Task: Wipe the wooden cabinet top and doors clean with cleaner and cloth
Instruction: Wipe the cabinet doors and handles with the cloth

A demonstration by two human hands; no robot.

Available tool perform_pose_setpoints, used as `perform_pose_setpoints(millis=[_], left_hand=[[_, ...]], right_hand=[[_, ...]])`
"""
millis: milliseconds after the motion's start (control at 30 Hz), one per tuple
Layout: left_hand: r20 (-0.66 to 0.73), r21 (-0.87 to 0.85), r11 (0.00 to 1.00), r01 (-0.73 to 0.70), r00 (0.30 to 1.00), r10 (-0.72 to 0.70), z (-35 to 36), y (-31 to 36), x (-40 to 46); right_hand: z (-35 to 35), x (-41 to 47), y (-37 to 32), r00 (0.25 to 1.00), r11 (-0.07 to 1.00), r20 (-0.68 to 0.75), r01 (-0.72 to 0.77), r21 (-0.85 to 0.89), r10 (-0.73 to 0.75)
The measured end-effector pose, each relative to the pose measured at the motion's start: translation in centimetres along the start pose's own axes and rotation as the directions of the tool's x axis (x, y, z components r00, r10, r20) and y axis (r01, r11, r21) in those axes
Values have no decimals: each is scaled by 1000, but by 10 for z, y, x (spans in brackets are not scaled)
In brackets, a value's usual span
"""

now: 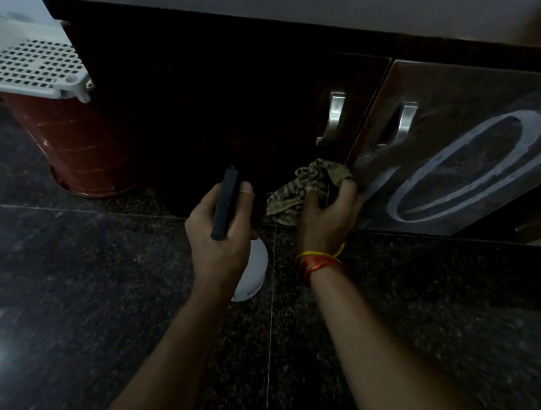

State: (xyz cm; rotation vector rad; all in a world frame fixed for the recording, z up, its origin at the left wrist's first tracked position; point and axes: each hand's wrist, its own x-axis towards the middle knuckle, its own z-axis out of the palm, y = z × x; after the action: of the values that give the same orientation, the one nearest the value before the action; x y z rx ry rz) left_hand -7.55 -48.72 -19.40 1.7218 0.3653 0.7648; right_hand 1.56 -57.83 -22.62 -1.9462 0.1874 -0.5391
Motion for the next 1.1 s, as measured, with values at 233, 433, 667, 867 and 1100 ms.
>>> perform_pose_setpoints(millis=[233, 433, 667, 867, 1100], left_hand=[[29, -39, 999, 9, 1000, -8, -1, -1, 0], [36, -60, 998, 29, 999, -27, -4, -7, 2], [79, -69, 997, 18, 997, -12, -6, -6, 4], [95, -17, 999, 43, 995, -41, -12, -10, 10], [108, -77, 993, 89, 991, -81, -17, -15, 10]], right_hand=[[8, -9, 24, 943, 947, 93, -319, -30, 320], [22, 3, 10, 869, 849, 14, -487, 205, 495], [29, -4, 39, 742, 685, 211, -670, 286, 637], [36, 0, 33, 682, 566, 178, -701, 433, 709], [42, -12, 36, 574, 376, 332, -780, 500, 749]])
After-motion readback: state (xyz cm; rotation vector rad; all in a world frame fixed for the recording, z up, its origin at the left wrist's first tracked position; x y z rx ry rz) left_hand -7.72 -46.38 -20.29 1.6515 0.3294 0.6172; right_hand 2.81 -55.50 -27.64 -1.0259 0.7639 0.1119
